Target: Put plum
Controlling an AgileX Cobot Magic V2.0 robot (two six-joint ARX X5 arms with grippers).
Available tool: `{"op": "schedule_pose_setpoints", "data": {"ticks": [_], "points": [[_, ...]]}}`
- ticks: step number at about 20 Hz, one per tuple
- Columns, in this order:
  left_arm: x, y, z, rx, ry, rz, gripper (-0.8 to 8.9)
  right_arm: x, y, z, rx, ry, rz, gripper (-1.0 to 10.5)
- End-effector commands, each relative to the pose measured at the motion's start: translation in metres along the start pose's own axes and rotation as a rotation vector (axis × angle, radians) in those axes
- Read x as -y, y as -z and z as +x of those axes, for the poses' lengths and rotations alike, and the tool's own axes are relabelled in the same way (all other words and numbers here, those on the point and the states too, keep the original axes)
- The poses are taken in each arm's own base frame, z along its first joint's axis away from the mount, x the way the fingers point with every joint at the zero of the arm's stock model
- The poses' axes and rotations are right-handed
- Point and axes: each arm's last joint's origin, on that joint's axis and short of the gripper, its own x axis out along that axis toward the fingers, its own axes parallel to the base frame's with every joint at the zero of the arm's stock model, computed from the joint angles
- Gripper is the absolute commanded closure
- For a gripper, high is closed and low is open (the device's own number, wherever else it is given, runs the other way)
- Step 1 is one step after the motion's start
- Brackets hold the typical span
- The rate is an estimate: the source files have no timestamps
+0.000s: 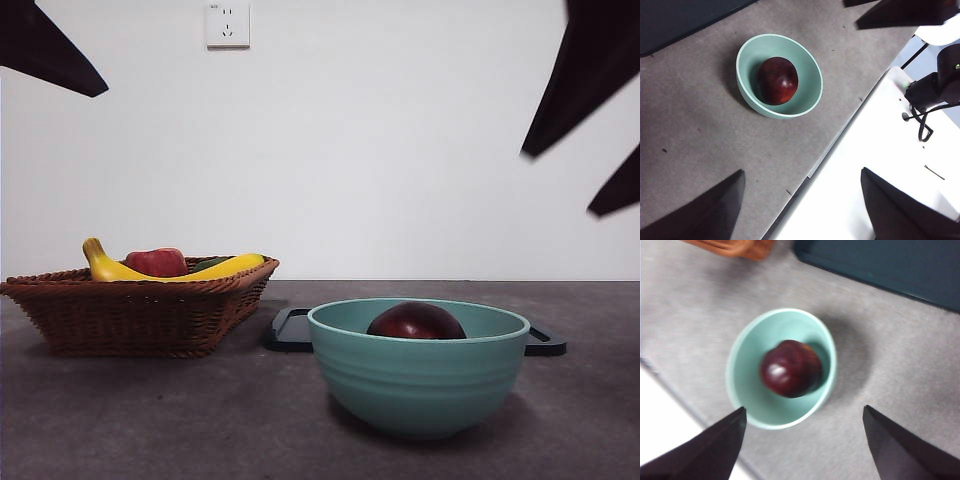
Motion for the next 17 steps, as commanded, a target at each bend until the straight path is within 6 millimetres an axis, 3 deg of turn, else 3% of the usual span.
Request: {"op": "schedule_pose_setpoints", "data": {"ticks": [1,4,9,17], "points": [[0.002,-0.003,0.0,0.011,0.01,0.012,4.4,0.001,-0.002,0.019,-0.034,0.04,0.022,5.9],[0.002,-0.003,0.0,0.011,0.01,0.012,4.39,0.002,-0.006,0.043,-0.07,0.092,-0.003,5.9],[0.002,-0.003,0.0,0.011,0.01,0.012,4.39,0.005,-0.01,0.076,-0.096,0.141,-0.022,7.1],[0.002,-0.003,0.0,0.014,0.009,0.014,4.39,0.006,-0.009,0.1,-0.128,0.149,-0.042,8.9]]}}
